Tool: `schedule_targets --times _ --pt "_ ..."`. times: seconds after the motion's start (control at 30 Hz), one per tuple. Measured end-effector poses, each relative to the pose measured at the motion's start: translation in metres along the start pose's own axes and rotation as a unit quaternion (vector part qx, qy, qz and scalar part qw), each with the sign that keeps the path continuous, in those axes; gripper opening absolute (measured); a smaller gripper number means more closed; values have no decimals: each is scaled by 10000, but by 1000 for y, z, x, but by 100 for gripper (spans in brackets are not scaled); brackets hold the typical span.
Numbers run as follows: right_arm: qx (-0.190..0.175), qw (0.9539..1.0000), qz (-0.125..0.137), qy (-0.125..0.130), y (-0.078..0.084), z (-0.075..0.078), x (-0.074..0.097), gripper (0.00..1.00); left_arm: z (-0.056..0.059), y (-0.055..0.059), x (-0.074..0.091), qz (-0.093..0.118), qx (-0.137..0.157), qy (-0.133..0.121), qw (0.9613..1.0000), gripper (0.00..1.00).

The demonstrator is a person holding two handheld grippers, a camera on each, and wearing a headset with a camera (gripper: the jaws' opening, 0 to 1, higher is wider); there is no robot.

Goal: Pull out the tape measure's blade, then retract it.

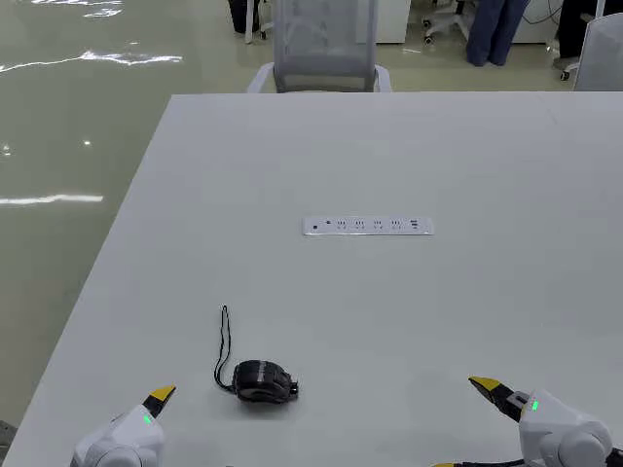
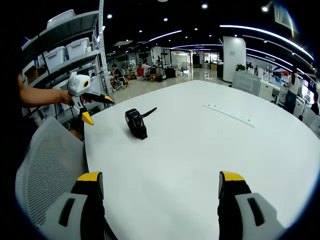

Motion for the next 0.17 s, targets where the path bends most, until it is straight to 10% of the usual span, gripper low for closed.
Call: schedule_targets --times 0.17 --pt "15 10000 1 5 0 0 0 97 -1 -1 0 -2 10 -19 10000 99"
Point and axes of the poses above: the centre of the closed fingertips' face, and the gripper's own axes: x roughly backward along the fingers, z roughly to its right, y roughly out of its underside, the point moved 6 cm from there along x, roughly backward along the fingers, and after that the axes turned 15 degrees about -x, right-handed, at the moved point
